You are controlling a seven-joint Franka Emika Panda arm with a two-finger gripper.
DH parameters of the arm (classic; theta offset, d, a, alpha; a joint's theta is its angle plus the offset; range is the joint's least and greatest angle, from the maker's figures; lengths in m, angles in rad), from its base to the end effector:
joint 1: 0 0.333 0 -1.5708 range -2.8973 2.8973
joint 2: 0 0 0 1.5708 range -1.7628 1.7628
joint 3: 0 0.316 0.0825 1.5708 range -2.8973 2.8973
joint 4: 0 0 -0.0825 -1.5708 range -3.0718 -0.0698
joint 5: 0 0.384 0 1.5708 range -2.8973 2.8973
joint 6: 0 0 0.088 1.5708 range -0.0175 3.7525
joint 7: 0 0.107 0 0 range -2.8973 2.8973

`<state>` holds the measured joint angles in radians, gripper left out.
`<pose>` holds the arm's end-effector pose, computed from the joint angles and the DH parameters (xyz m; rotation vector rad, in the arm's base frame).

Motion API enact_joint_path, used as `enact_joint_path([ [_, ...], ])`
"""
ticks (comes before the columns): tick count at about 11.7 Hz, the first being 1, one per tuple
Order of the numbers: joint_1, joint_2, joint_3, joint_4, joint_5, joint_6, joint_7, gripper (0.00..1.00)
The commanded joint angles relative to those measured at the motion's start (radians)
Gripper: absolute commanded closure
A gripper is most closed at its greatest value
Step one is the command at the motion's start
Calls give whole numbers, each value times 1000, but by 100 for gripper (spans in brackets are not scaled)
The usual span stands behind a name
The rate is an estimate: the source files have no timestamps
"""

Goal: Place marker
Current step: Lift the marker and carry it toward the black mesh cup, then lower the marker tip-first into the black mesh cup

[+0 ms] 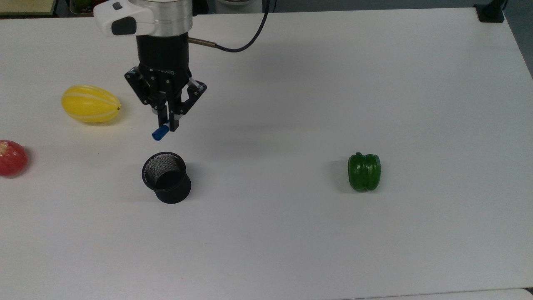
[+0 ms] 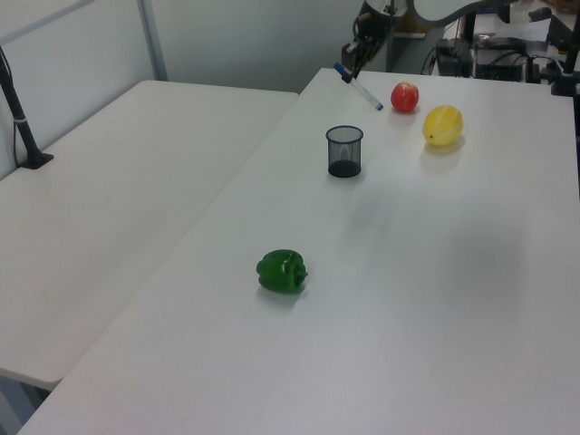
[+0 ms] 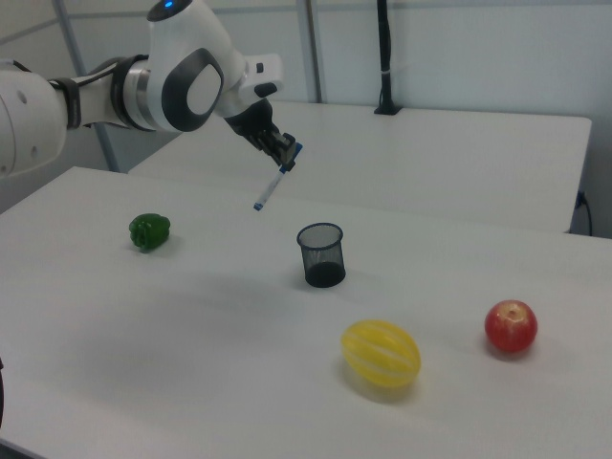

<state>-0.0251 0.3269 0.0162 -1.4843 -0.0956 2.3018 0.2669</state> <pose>0.7002 -0.0099 0.5417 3.0088 -0.3505 0.7680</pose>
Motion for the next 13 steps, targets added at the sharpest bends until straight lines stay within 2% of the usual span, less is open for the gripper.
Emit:
enact_joint_path([
  [1,10,4,-27,-69,-16,203,20,84],
  [5,-1,47,-36,-88,-71,355,20,84],
  [8,-12,87,-44,-138,-93,523,20,83],
  [13,-33,142,-44,-151,-124,579,20,83],
])
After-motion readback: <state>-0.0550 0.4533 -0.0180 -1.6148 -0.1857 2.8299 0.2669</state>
